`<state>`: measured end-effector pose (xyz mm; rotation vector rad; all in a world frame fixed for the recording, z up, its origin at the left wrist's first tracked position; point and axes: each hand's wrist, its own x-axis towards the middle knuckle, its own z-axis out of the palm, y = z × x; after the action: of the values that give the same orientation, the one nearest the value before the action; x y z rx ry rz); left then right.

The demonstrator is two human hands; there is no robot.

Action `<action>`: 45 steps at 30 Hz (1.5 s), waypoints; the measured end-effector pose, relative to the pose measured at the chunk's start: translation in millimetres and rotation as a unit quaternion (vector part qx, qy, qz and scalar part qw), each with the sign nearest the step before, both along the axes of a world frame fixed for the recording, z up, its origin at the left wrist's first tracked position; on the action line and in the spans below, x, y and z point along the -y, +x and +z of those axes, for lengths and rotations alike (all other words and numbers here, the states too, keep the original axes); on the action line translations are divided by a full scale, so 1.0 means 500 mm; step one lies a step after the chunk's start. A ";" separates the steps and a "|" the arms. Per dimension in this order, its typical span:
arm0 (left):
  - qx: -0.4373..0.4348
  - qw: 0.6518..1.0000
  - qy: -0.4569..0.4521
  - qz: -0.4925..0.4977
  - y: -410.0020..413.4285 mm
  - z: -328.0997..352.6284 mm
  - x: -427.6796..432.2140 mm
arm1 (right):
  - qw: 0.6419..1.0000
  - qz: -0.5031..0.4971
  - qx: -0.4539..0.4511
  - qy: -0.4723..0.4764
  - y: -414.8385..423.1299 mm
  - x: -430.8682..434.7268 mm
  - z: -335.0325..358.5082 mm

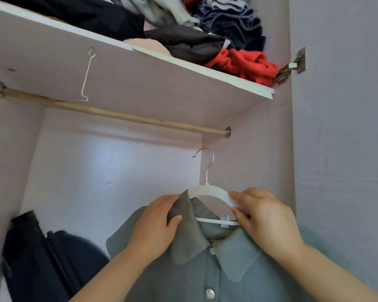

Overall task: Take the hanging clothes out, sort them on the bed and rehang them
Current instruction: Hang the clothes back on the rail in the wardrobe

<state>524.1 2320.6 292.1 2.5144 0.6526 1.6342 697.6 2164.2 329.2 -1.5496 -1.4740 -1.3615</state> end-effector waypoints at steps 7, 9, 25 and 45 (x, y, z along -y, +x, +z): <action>-0.009 1.000 0.012 0.000 0.033 0.083 -0.151 | 0.993 -0.103 -0.041 -0.033 0.071 -0.143 0.123; -0.009 1.000 0.023 0.003 0.034 0.106 -0.198 | 0.990 -0.131 -0.044 -0.028 0.087 -0.182 0.162; -0.021 0.994 0.091 0.052 0.088 0.197 -0.405 | 0.967 -0.238 -0.086 -0.015 0.218 -0.384 0.327; -0.041 0.995 0.073 0.055 0.173 0.183 -0.477 | 0.964 -0.261 -0.039 -0.017 0.335 -0.492 0.279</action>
<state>610.5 2559.1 383.4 2.7071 0.7162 1.6783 865.3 2410.2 468.5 -2.0848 -1.0816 -1.5375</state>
